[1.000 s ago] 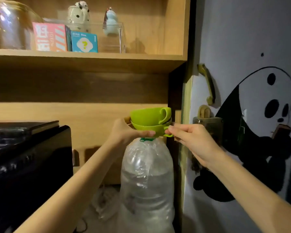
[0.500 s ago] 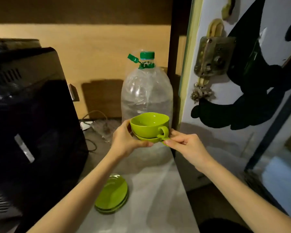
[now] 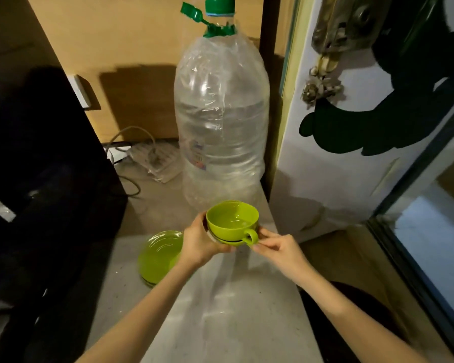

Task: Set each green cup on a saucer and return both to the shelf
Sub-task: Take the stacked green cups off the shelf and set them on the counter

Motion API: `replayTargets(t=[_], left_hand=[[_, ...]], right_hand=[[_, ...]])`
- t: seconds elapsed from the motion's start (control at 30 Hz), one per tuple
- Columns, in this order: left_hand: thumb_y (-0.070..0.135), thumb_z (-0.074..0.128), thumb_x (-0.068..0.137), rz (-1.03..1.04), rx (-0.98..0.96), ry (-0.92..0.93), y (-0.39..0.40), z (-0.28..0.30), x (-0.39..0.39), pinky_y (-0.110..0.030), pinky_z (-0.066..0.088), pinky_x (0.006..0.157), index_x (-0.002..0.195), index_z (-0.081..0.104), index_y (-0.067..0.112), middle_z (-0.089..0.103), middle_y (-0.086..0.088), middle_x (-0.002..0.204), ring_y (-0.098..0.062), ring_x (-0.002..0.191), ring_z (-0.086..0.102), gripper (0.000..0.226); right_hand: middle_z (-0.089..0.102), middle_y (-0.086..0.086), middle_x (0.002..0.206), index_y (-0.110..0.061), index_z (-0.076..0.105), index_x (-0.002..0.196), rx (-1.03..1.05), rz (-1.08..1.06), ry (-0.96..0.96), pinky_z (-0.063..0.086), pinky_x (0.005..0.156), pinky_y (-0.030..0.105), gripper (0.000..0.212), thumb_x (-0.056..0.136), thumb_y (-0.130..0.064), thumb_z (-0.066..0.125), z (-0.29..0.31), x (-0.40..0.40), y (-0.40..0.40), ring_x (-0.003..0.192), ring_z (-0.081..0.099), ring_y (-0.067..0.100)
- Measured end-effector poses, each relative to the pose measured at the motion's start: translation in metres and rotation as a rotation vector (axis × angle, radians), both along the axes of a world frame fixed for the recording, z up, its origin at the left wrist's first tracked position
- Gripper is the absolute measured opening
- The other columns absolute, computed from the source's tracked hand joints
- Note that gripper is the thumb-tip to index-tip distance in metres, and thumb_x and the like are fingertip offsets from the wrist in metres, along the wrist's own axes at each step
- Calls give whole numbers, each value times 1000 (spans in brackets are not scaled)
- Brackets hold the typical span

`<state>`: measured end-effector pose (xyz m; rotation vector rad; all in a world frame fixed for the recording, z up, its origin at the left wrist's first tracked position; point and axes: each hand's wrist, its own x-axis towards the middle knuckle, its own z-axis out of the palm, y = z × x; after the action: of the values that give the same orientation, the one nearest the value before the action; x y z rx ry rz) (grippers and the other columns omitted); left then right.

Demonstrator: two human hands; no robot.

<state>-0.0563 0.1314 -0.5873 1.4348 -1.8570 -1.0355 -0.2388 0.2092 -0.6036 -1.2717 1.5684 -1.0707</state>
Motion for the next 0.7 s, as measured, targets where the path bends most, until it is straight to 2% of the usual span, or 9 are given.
replayTargets(t=[0.07, 0.2, 0.37, 0.57, 0.7], left_hand=[[28, 92, 30, 3, 1, -12, -1, -10, 0, -25, 47, 86, 120, 52, 13, 66, -5, 115, -18, 105, 62, 100], [26, 92, 33, -1, 20, -45, -3, -23, 0, -22, 43, 83, 119, 52, 11, 66, -6, 116, -19, 107, 61, 96], [25, 92, 35, 3, 65, -69, -5, -33, -2, -19, 39, 79, 120, 50, 10, 65, -7, 118, -20, 108, 60, 96], [26, 92, 34, 0, 64, -72, -6, -39, -3, -21, 41, 80, 121, 49, 10, 65, -8, 118, -21, 107, 60, 98], [25, 92, 36, -13, 57, -57, -2, -39, -4, -11, 36, 74, 123, 47, 7, 64, -9, 119, -16, 104, 59, 99]], right_hand=[[43, 19, 139, 18, 63, 100, 11, -5, 9, 35, 81, -6, 25, 80, 4, 63, -10, 0, -1, 121, 42, 9], [41, 22, 141, 13, 62, 105, 41, -21, -22, 37, 77, -7, 26, 80, 6, 62, -26, 1, -4, 121, 41, 10], [38, 26, 142, 16, 59, 106, 85, -36, -1, 36, 81, -6, 28, 79, 8, 62, -44, 0, -10, 126, 43, 20], [41, 27, 139, 14, 61, 104, 89, -21, 26, 36, 84, -5, 27, 79, 4, 64, -53, -5, -10, 125, 46, 22], [45, 23, 138, 9, 65, 103, 79, -17, 23, 37, 87, -2, 25, 78, 2, 66, -53, -6, -7, 122, 47, 18]])
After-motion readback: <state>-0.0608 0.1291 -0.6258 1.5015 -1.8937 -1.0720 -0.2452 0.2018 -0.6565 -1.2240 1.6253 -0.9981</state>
